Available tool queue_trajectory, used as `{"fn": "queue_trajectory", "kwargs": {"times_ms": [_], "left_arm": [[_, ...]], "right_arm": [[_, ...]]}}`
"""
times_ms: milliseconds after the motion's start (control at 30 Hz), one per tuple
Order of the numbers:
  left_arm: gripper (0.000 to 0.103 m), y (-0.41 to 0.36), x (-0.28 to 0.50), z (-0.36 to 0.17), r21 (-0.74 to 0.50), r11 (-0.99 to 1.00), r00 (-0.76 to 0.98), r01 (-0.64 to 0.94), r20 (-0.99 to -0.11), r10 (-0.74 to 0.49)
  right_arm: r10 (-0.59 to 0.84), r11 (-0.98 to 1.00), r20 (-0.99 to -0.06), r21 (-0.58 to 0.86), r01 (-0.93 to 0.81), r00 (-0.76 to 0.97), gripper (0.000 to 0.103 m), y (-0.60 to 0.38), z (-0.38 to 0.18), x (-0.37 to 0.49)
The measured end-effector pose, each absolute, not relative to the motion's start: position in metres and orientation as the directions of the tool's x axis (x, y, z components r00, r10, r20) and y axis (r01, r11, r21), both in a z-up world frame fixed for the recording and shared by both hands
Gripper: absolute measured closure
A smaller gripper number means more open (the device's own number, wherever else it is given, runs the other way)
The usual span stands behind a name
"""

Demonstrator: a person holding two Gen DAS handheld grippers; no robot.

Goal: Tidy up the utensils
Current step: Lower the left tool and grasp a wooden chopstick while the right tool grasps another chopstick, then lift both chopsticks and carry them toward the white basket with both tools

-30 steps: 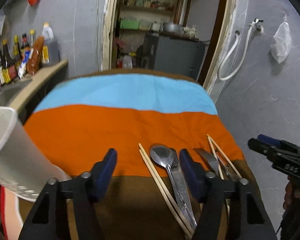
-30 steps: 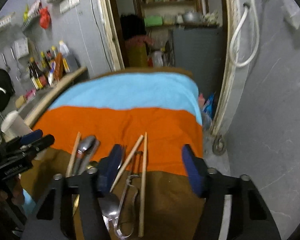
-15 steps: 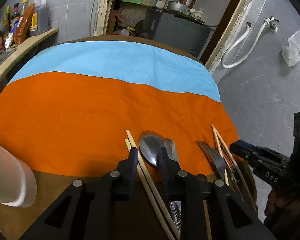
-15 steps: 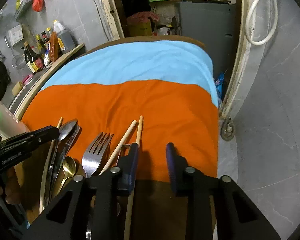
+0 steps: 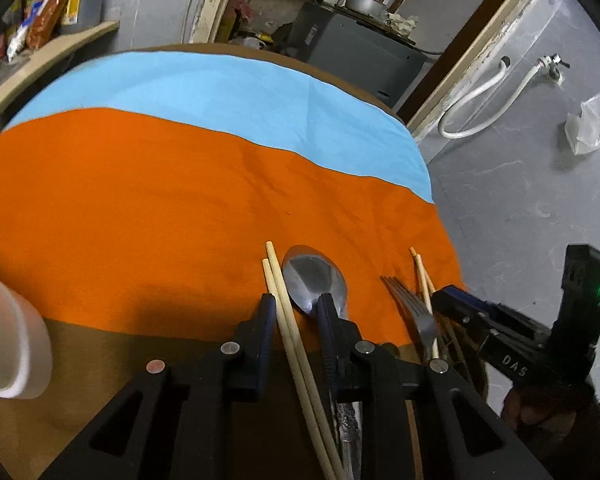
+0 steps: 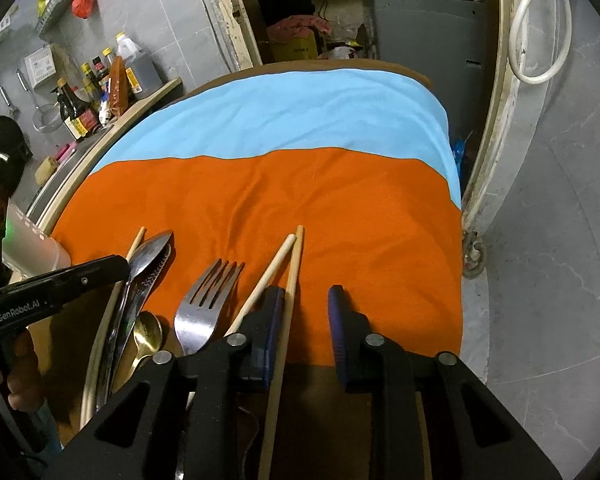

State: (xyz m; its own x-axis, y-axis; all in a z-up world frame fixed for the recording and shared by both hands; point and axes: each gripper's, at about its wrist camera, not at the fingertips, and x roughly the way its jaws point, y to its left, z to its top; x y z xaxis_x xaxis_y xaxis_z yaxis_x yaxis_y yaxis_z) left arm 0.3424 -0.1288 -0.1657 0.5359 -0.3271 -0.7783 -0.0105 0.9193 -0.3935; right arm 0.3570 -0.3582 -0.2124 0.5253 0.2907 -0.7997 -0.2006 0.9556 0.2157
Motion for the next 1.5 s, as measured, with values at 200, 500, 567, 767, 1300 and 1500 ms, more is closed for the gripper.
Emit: {"fn": "queue_trajectory", "kwargs": {"times_ms": [200, 500, 567, 767, 1300, 1500], "left_arm": [[0.092, -0.121, 0.337, -0.169, -0.361, 0.931, 0.524, -0.045, -0.803, -0.286], [0.092, -0.131, 0.347, -0.175, -0.331, 0.944, 0.459, -0.005, -0.839, -0.291], [0.092, -0.135, 0.351, -0.174, -0.31, 0.951, 0.446, 0.012, -0.849, -0.282], [0.093, -0.137, 0.364, -0.173, -0.31, 0.95, 0.395, 0.025, -0.87, -0.294], [0.098, -0.118, 0.324, -0.133, -0.404, 0.915, 0.547, -0.002, -0.766, -0.337], [0.098, -0.106, 0.3, -0.094, -0.426, 0.904, 0.666, 0.036, -0.664, -0.34]], "right_arm": [[0.292, 0.955, -0.801, 0.218, -0.199, 0.522, 0.084, -0.358, -0.213, 0.357], [0.29, 0.956, -0.805, 0.217, -0.198, 0.517, 0.084, -0.355, -0.213, 0.362], [0.288, 0.956, -0.811, 0.215, -0.199, 0.509, 0.084, -0.354, -0.214, 0.365], [0.262, 0.962, -0.851, 0.196, -0.188, 0.456, 0.084, -0.346, -0.211, 0.378], [0.328, 0.935, -0.771, 0.345, -0.074, 0.546, 0.098, -0.367, -0.162, 0.337], [0.353, 0.901, -0.621, 0.427, -0.075, 0.7, 0.098, -0.374, -0.126, 0.297]]}}
